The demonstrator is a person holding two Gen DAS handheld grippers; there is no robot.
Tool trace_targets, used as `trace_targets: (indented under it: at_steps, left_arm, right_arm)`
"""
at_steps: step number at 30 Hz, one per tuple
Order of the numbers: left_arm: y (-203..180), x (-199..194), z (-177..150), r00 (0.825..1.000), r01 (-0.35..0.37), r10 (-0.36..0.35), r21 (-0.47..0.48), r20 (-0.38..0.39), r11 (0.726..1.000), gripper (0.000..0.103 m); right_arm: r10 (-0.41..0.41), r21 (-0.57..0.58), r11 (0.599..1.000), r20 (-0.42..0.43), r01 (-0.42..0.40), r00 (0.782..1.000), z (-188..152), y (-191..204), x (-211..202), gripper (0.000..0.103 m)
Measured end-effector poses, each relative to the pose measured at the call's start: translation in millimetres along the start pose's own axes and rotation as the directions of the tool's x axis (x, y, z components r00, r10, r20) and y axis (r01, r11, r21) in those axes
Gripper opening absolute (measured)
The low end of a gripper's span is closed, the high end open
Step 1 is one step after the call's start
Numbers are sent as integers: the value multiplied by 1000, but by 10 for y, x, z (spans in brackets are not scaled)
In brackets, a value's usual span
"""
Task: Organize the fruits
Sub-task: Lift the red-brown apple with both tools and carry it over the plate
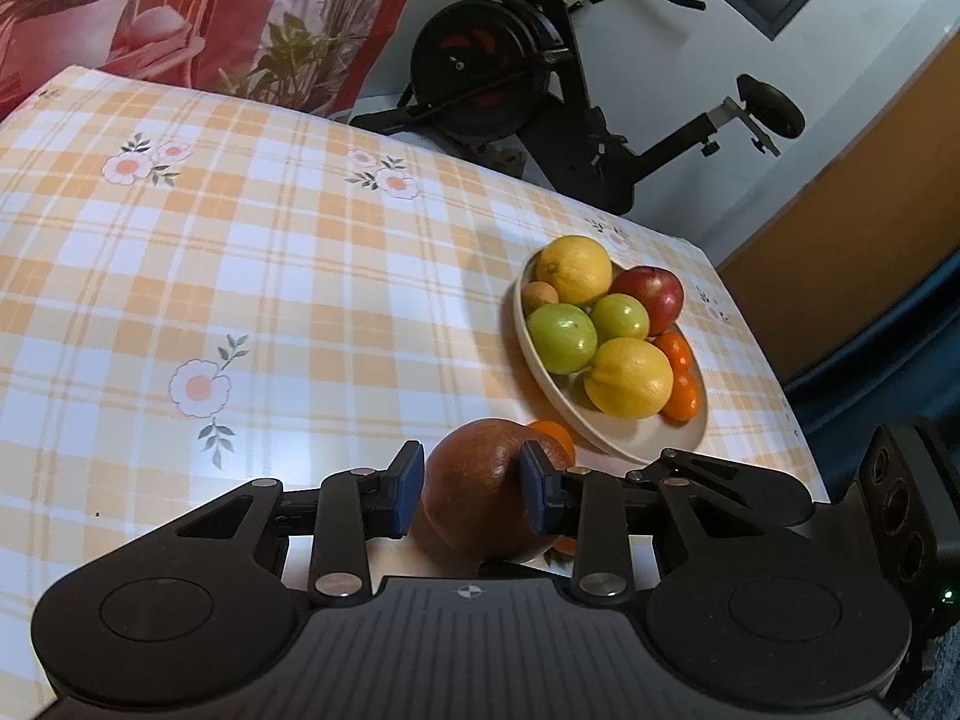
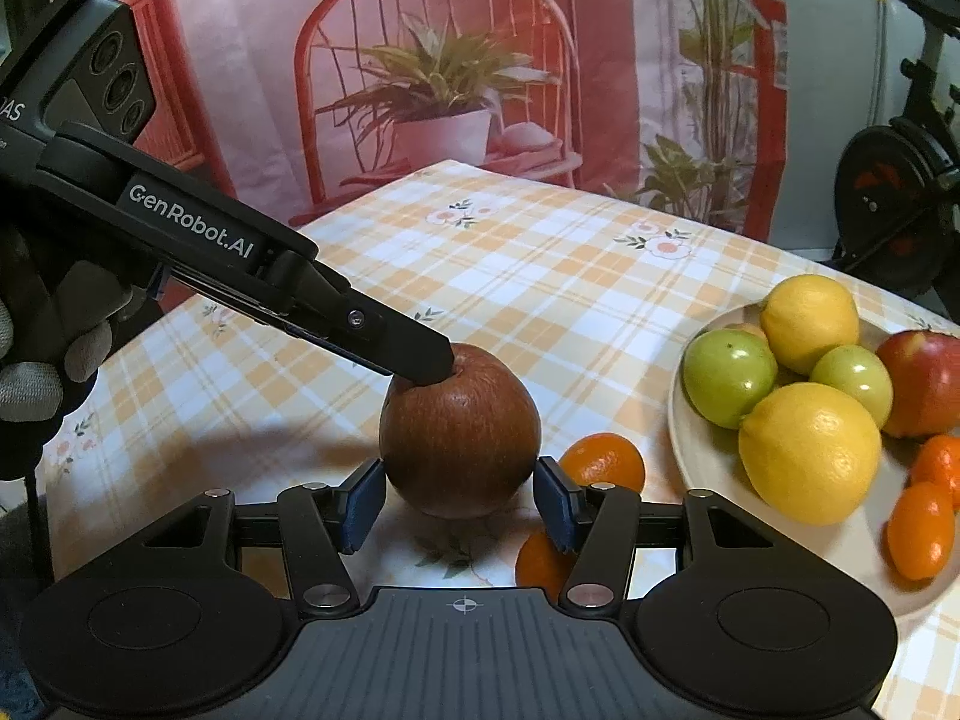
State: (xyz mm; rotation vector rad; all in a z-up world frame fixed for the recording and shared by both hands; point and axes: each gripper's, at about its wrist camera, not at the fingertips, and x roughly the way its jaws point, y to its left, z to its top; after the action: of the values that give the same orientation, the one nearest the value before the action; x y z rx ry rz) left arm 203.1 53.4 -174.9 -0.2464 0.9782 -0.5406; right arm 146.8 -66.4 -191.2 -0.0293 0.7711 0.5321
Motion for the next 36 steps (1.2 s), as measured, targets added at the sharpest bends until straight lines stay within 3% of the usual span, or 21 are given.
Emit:
trace_targets:
  at_steps: [21,36]
  left_arm:
    - [-819,36,191,1000,-2,-1,132,21,991,36]
    - [-1421,424,497,999,36,-39,220,9,975,36]
  right_arm:
    - [-50,107,994,162,33,985,-148,-431,-631,50]
    - [-141,145,983,203,113,969,-133,-1032,-985,50]
